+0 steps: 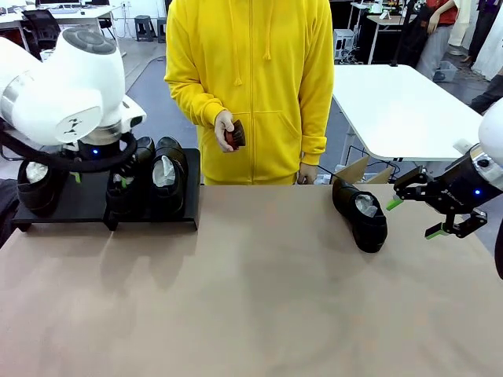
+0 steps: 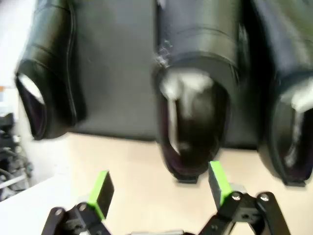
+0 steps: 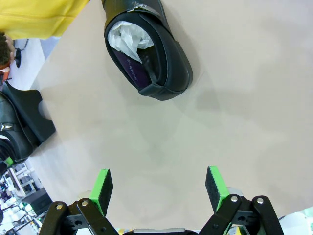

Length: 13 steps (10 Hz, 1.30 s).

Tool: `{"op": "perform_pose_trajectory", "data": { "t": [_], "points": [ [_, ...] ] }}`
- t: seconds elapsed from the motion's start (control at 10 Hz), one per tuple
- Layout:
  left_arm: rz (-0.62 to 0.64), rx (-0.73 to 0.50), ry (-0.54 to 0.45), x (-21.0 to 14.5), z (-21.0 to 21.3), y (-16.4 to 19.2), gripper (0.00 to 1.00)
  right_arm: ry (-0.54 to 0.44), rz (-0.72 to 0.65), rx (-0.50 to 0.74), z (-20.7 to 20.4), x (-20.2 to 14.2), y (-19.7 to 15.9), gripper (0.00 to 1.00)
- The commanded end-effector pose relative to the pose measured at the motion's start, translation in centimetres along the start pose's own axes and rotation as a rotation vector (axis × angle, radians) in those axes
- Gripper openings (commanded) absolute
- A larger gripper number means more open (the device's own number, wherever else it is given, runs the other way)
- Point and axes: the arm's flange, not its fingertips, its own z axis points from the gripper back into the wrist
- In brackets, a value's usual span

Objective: Organize the shoes by placing them on the stand.
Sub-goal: Pick up one Shoe and place it in the middle of the table.

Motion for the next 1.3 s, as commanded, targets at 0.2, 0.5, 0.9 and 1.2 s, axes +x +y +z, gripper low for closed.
{"op": "perform_pose_trajectory", "data": {
  "t": [0.2,0.5,0.9,1.2],
  "points": [
    [0.007,-0.163,0.224,-2.4,1.5,2.4,1.0,-0.015,0.05,-0.057,-0.2,0.9,1.3,1.0],
    [0.125,-0.246,0.218,-3.0,1.3,3.6,1.0,-0.072,0.278,-0.177,-1.2,5.1,7.8,1.0],
    [0.043,-0.19,0.237,-2.6,1.4,2.2,1.0,-0.219,0.455,-0.314,-5.8,6.3,14.0,1.0],
    [0.043,-0.19,0.237,-2.6,1.4,2.2,1.0,-0.172,0.455,-0.388,-9.6,7.3,14.7,1.0]
  ]
}}
